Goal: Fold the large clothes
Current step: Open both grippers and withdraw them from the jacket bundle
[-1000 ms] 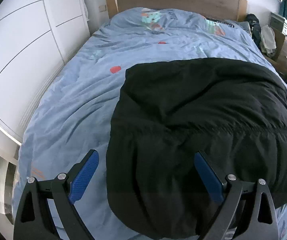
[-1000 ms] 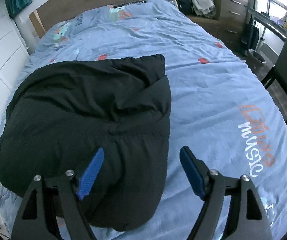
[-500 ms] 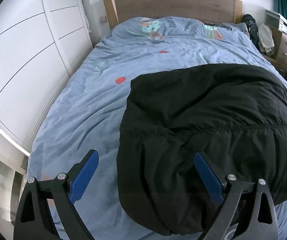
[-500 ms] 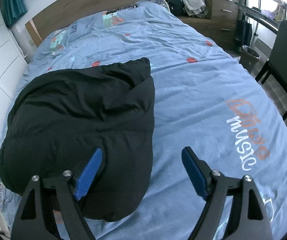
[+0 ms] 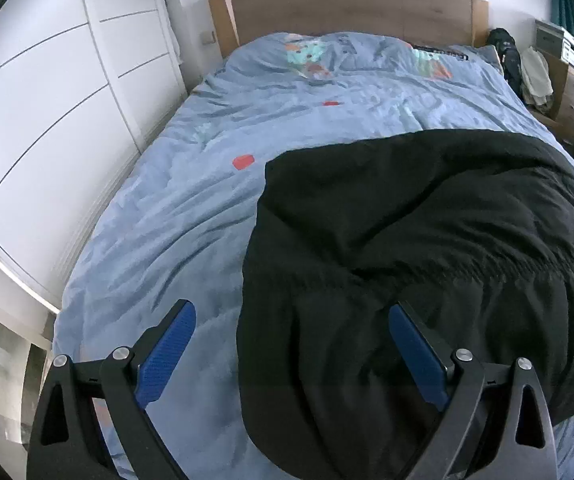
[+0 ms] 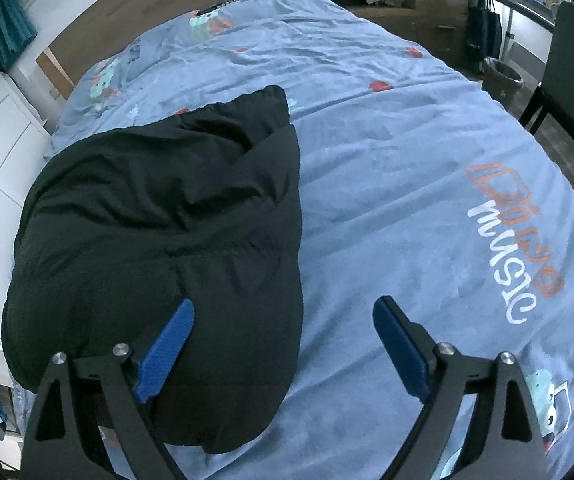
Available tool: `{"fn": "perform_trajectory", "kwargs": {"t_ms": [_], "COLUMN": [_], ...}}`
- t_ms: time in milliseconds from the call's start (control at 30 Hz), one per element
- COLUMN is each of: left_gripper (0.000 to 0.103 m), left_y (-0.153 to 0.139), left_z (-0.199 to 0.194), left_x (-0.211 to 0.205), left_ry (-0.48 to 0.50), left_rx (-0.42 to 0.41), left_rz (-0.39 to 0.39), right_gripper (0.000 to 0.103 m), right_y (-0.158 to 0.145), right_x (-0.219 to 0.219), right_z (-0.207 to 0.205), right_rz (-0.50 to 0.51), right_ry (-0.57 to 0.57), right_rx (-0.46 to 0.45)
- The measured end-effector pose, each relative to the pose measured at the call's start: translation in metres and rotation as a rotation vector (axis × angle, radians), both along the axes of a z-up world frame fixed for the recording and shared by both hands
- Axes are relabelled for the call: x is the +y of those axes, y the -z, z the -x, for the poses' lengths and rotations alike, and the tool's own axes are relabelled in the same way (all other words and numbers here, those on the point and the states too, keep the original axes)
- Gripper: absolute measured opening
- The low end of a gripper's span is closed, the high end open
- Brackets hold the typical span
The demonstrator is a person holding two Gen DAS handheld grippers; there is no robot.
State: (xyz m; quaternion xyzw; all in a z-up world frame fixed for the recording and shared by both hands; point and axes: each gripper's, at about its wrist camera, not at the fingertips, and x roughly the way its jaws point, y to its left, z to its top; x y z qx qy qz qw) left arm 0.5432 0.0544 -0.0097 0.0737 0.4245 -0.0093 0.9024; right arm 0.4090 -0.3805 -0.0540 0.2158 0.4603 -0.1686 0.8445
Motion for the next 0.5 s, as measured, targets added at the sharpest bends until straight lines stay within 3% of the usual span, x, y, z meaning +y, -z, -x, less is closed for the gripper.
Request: {"fn": "perform_trajectory", "kwargs": {"t_ms": [333, 500], "left_gripper": [0.099, 0.102], "left_y": [0.009, 0.017], "left_z": [-0.014, -0.028], "left_x": [0.007, 0.023], "left_ry": [-0.005, -0.012], "left_rx": [0.019, 0.084], "left_rz": [0.023, 0.126], "right_gripper": [0.092, 0.092], "right_y": [0.005, 0.015], "right_x": [-0.007, -0.017], "right_z": [-0.009, -0.013], "right_rz": [-0.029, -0.098], "right_ry": [0.009, 0.013], "right_rx": [-0.006, -0.004]}}
